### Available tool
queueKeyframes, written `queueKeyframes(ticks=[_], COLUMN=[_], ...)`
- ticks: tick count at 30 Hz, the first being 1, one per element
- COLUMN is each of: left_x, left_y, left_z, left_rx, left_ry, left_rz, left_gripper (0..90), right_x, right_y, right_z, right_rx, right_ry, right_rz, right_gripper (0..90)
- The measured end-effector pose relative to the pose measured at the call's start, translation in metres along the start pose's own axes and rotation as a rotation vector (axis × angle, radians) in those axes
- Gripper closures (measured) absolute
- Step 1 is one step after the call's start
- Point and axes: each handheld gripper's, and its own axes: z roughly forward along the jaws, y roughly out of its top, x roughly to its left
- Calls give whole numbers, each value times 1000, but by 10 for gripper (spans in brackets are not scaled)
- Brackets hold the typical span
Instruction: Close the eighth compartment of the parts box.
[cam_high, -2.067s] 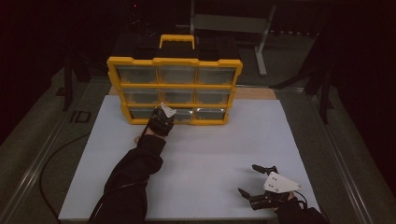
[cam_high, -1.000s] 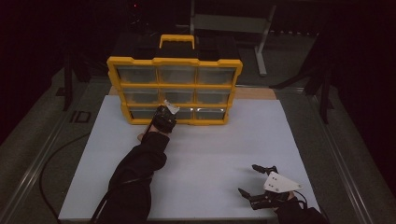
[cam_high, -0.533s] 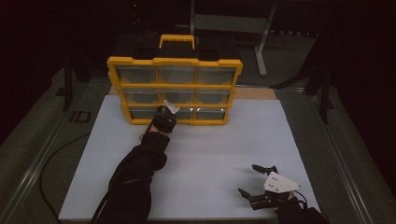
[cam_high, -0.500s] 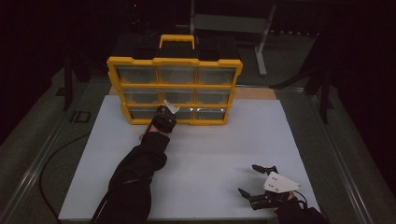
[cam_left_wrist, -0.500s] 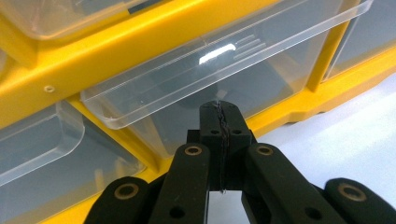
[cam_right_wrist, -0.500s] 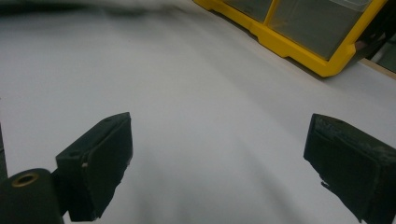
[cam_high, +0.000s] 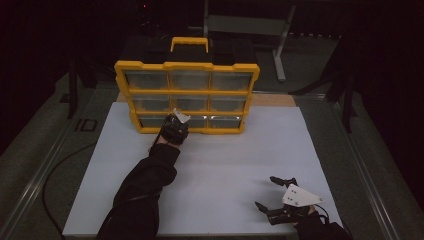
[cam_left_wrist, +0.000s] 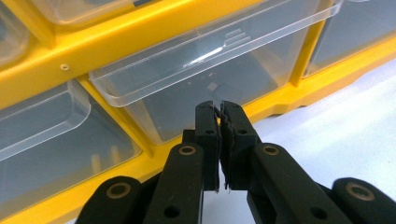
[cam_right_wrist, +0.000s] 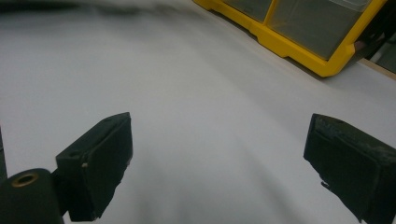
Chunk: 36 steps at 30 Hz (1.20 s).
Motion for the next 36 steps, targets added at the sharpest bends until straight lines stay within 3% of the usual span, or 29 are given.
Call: queueKeyframes(ticks=[2,4,10,14,18,25,28,34,36], left_x=[-1,-2,-6,-8,-9,-9,-9,-10,-10], left_y=[-1,-2,-3,-3,-3,-2,-2,-4,-4], left_z=[-2,-3,-7,-10,-13,-14,-14,-12,-12], left_rx=[1,5,4,12,11,15,27,42,49], left_ry=[11,-1,-12,-28,-13,1,15,-34,-39], left_rz=[3,-11,-3,2,3,-27,-26,-10,-11], left_gripper=[819,810,761,685,680,430,378,206,185], right_x=[0,1,0,1,1,0,0,0,0], right_y=[0,0,0,0,0,0,0,0,0], right_z=[0,0,0,1,1,0,0,0,0], right_rx=[0,-4,4,6,8,4,4,5,5], right_ry=[0,-2,1,2,2,-2,-2,-3,-4], right_rz=[0,11,-3,-4,-4,-6,-5,-5,-4], right_gripper=[81,81,81,81,81,81,81,81,81])
